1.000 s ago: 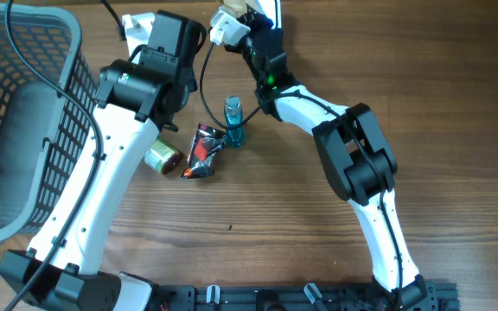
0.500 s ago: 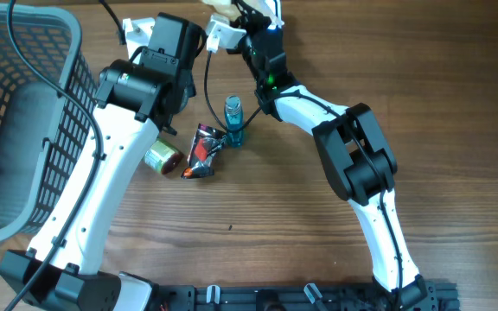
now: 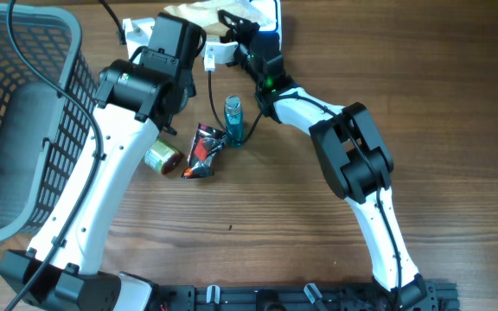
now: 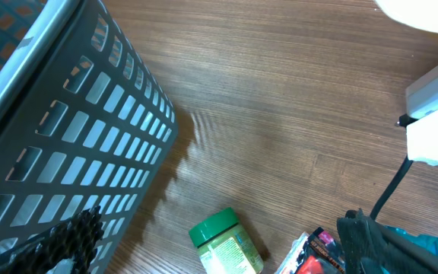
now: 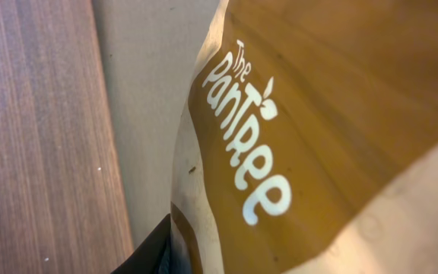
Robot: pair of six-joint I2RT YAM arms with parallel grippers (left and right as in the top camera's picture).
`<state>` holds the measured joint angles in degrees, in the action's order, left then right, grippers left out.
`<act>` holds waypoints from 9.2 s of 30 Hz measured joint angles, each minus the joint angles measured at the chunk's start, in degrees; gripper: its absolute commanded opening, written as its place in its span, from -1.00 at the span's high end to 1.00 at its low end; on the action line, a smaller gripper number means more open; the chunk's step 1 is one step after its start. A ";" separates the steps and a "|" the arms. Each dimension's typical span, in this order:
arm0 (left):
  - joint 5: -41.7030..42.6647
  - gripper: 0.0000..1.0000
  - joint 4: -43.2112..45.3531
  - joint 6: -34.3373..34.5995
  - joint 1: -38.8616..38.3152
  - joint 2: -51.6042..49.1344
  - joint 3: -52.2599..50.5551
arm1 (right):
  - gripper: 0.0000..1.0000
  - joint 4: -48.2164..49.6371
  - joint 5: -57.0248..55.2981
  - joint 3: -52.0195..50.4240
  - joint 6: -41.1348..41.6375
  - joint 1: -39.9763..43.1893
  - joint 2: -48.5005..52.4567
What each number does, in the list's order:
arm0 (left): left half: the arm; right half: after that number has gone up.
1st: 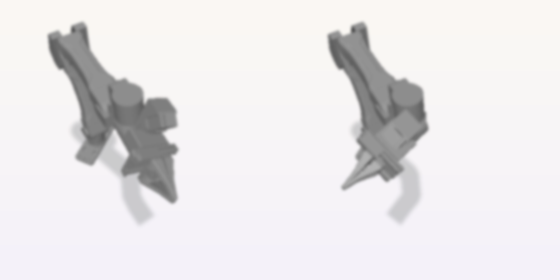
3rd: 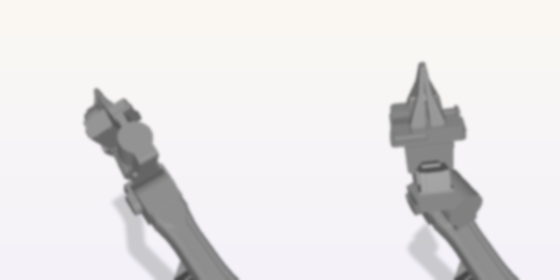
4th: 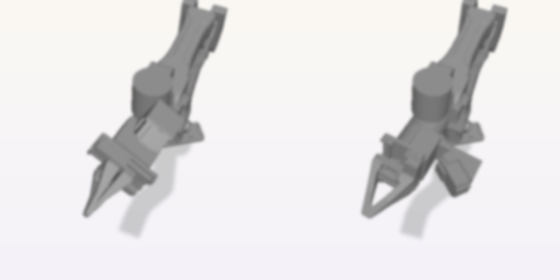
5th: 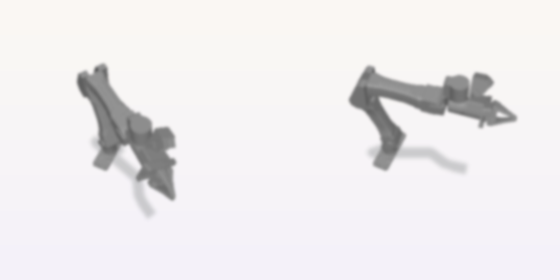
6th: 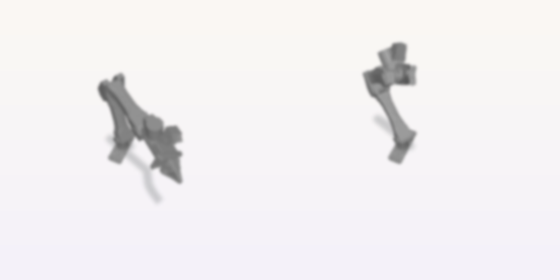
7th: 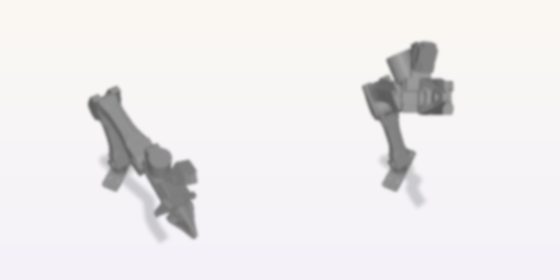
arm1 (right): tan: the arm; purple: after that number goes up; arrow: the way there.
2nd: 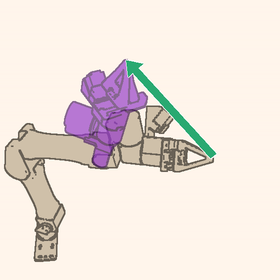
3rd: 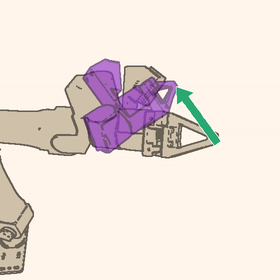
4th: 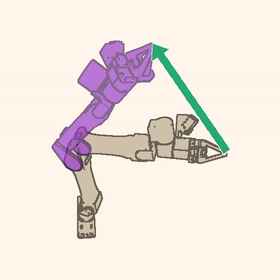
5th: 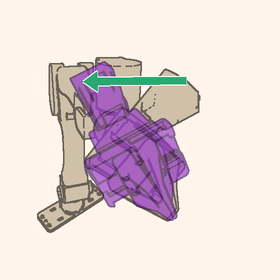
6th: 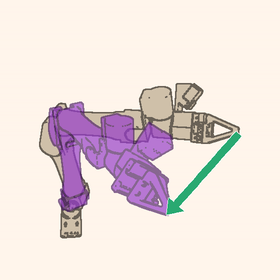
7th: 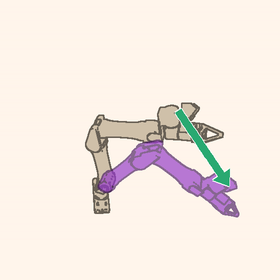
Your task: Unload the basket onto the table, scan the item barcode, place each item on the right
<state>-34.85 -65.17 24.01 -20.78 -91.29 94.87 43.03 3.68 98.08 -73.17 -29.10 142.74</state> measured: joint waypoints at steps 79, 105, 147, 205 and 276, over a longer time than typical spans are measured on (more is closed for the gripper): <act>-0.02 -1.00 -0.17 0.00 0.00 -0.02 -0.04 | -1.00 -70.23 -11.21 -28.87 103.12 60.22 -83.84; 25.22 -1.00 0.11 4.98 0.04 -2.38 -0.09 | -0.91 -90.36 4.83 -38.49 100.67 34.49 -66.88; 29.53 -1.00 -0.26 5.40 0.70 -14.25 0.24 | -0.64 -71.56 20.61 -30.93 169.85 16.06 -45.16; 29.11 -1.00 -0.20 5.42 0.70 -14.25 0.24 | 0.25 -96.74 2.23 -0.57 157.92 10.27 -13.77; 29.11 -1.00 -0.20 5.40 0.70 -14.25 0.24 | 0.31 -77.64 -0.85 -10.12 77.48 3.41 -40.65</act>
<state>-5.74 -65.36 29.41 -20.08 -105.54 95.11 -34.61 2.83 87.96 4.32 -25.69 102.08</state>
